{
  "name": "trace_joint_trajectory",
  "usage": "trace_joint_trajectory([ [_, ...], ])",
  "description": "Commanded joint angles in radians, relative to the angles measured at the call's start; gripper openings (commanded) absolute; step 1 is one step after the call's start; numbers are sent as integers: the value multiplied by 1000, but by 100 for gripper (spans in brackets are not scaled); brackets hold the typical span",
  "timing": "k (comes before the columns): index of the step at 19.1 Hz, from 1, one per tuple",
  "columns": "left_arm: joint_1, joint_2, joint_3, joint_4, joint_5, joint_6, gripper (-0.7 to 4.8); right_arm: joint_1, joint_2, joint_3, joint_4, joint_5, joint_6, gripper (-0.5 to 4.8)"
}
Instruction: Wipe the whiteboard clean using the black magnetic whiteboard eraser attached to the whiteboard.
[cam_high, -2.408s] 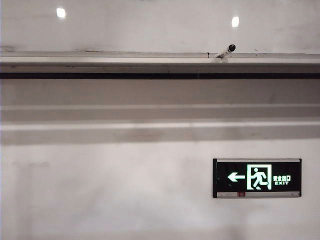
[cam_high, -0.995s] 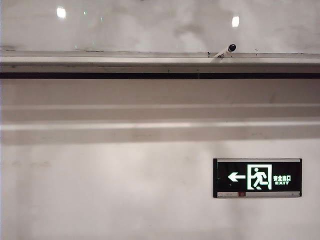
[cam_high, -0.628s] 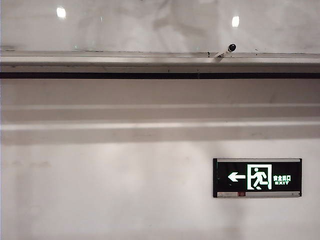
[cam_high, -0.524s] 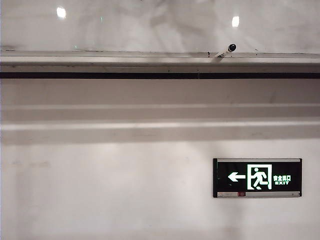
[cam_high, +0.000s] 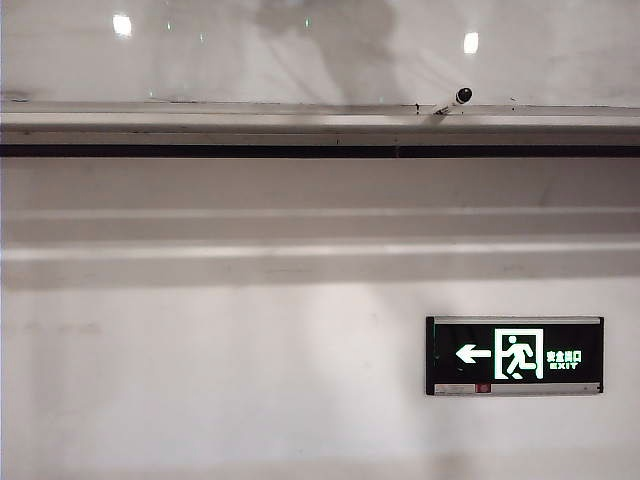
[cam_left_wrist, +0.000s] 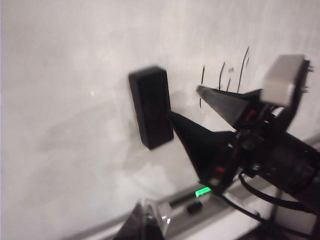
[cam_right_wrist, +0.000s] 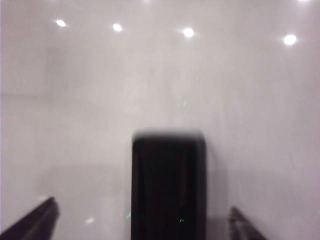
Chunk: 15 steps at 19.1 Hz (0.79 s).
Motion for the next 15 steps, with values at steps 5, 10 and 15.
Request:
trace_joint_trajectory([
  [5, 1, -5, 4, 41, 0, 0, -6, 11, 162, 165, 4, 109, -38, 450],
  [10, 1, -5, 4, 41, 1, 0, -6, 11, 214, 169, 45, 172, -78, 450],
  [15, 0, -5, 4, 40, 8, -4, -6, 8, 229, 169, 74, 219, -82, 450],
])
